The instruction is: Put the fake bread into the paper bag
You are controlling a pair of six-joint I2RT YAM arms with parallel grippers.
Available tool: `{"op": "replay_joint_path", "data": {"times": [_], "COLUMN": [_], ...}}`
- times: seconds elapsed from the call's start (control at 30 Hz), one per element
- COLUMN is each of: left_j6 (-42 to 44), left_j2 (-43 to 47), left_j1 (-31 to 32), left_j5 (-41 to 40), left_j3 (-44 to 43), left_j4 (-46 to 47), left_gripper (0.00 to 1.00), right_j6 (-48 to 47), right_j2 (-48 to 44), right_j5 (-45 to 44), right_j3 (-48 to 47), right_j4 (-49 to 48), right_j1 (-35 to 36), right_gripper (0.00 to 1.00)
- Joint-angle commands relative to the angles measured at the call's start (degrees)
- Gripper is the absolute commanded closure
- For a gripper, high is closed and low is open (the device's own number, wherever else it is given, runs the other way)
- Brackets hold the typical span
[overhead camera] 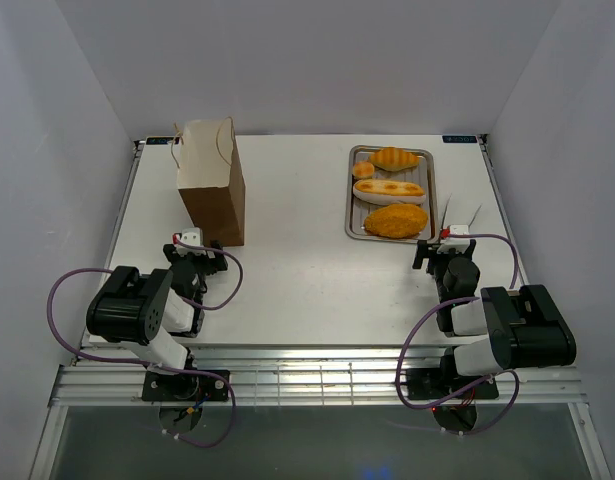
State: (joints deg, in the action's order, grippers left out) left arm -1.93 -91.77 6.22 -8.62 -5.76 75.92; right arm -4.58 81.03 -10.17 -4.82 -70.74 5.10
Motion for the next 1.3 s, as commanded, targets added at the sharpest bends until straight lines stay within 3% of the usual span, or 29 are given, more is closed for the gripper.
{"op": "replay_joint_path", "data": {"times": [0.0, 0.17, 0.33, 0.43, 0.47, 0.5, 0.53, 0.57, 0.7, 0.77, 0.83, 0.87, 0.97, 1.1, 1.27], "left_j6": [0.7, 1.1, 1.4, 1.6, 1.6, 3.2, 4.6, 5.1, 7.3, 4.2, -0.6, -5.1, -11.0, -14.9, -15.5], "left_j2": [0.9, 0.8, 0.5, 1.1, 1.3, 1.8, 3.8, 5.0, 13.3, 20.6, 26.9, 34.1, 46.3, 58.6, 66.7], "left_j1": [-0.2, 0.0, 3.2, 4.1, 4.3, 4.7, 6.5, 7.5, 10.2, 11.5, 11.8, 11.9, 12.2, 12.9, 12.9], "left_j5": [-0.5, -1.9, -10.0, -9.7, -9.9, -10.5, -16.7, -20.3, -25.4, -27.1, -27.8, -27.3, -24.5, -21.0, -20.6], "left_j3": [-0.9, 0.2, 2.6, 5.0, 5.6, 5.6, 5.6, 5.5, 5.5, 5.6, 5.6, 5.6, 5.2, 5.6, 5.0], "left_j4": [4.8, 6.7, 12.9, 17.1, 18.8, 19.1, 18.6, 16.7, 12.2, 8.9, -1.0, -10.1, -21.9, -30.6, -38.7], "left_gripper": [0.02, 0.02, 0.02, 0.02, 0.02, 0.02, 0.02, 0.02, 0.02, 0.02, 0.02, 0.02, 0.02, 0.02, 0.02], "right_j6": [-1.2, -1.1, -1.9, -0.1, 2.4, 6.8, 16.3, 19.0, 21.1, 20.6, 21.8, 22.2, 22.2, 22.9, 22.9], "right_j2": [-0.3, -0.4, -4.3, -13.1, -18.4, -21.1, -23.4, -26.6, -29.4, -29.3, -28.4, -26.6, -21.5, -16.2, -7.0], "right_j5": [-1.1, -1.0, -3.7, -10.3, -12.4, -17.1, -18.8, -19.2, -16.4, -15.9, -18.2, -18.6, -19.8, -17.4, -14.1], "right_j3": [-0.8, -0.8, 0.4, -0.9, -3.2, -5.1, -7.5, -12.2, -18.7, -19.4, -21.7, -22.9, -27.0, -30.9, -35.9], "right_j4": [-4.3, -4.2, -3.9, 5.8, 15.5, 22.2, 29.1, 42.1, 57.8, 58.3, 62.7, 64.6, 70.6, 76.8, 79.2], "right_j1": [-0.2, -0.3, 1.0, 2.5, 2.6, 2.6, 2.6, 2.6, 2.6, 2.5, 2.4, 1.9, 0.8, -2.1, -4.4], "right_gripper": [0.1, 0.1, 0.1, 0.1, 0.1, 0.1, 0.1, 0.1, 0.1, 0.1, 0.1, 0.1, 0.1, 0.1, 0.1]}}
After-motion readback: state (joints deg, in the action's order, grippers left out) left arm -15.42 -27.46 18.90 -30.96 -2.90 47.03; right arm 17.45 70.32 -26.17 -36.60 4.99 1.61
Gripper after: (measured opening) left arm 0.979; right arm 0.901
